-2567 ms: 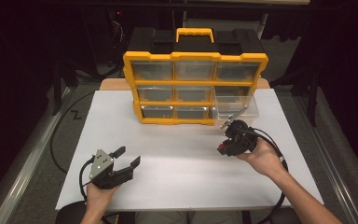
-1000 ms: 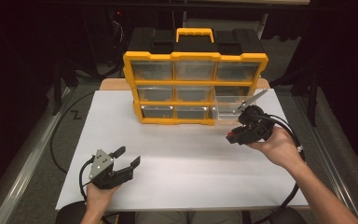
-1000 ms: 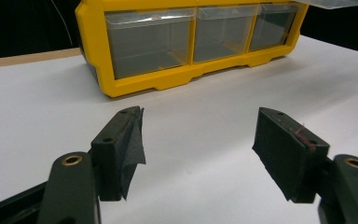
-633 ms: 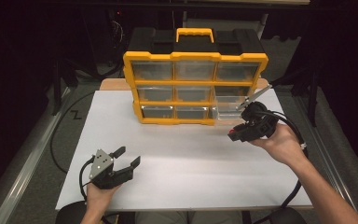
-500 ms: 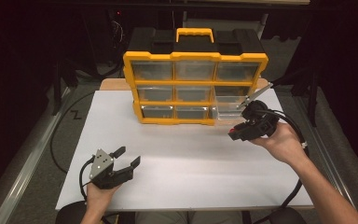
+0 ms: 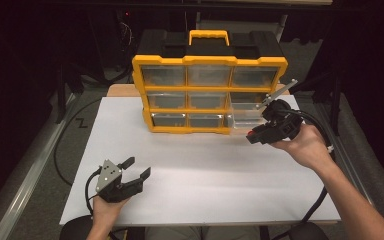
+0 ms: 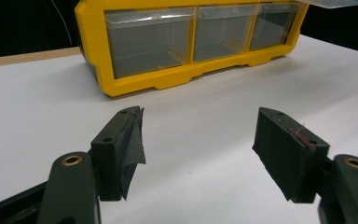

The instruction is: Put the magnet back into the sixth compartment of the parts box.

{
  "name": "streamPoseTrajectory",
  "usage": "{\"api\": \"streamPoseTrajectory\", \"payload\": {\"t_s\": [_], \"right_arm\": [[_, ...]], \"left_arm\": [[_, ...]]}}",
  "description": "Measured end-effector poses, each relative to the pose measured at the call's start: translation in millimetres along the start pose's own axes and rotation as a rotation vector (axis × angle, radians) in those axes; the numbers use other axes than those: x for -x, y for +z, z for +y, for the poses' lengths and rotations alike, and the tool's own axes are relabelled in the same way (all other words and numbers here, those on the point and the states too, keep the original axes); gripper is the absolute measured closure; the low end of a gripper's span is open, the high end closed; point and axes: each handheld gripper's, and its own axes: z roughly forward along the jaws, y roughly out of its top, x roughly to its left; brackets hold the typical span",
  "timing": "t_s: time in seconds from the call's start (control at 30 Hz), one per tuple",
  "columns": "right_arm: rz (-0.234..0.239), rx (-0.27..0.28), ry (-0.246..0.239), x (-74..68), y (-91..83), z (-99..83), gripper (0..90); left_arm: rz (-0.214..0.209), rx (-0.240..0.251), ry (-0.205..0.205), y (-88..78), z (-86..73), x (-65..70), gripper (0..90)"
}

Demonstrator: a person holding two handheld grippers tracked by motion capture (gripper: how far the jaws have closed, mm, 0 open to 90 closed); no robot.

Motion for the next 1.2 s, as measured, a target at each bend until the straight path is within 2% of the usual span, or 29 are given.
{"api": "streamPoseTrajectory", "payload": {"t_s": [0.33,0.87,1.2], "right_arm": [[-0.01,0.017,0.005,3.8,-10.6,7.4,64.7],[-0.026,0.021,0.007,8.8,-17.7,19.2,64.7],[-0.035,0.023,0.029,14.7,-17.8,28.3,64.6]], "left_arm": [[0.0,0.0,-0.001,0.0,0.0,0.1,32.9],[0.001,0.002,0.0,-0.4,0.1,0.0,32.9],[0.0,0.002,0.0,-0.4,0.1,0.1,32.9]]}}
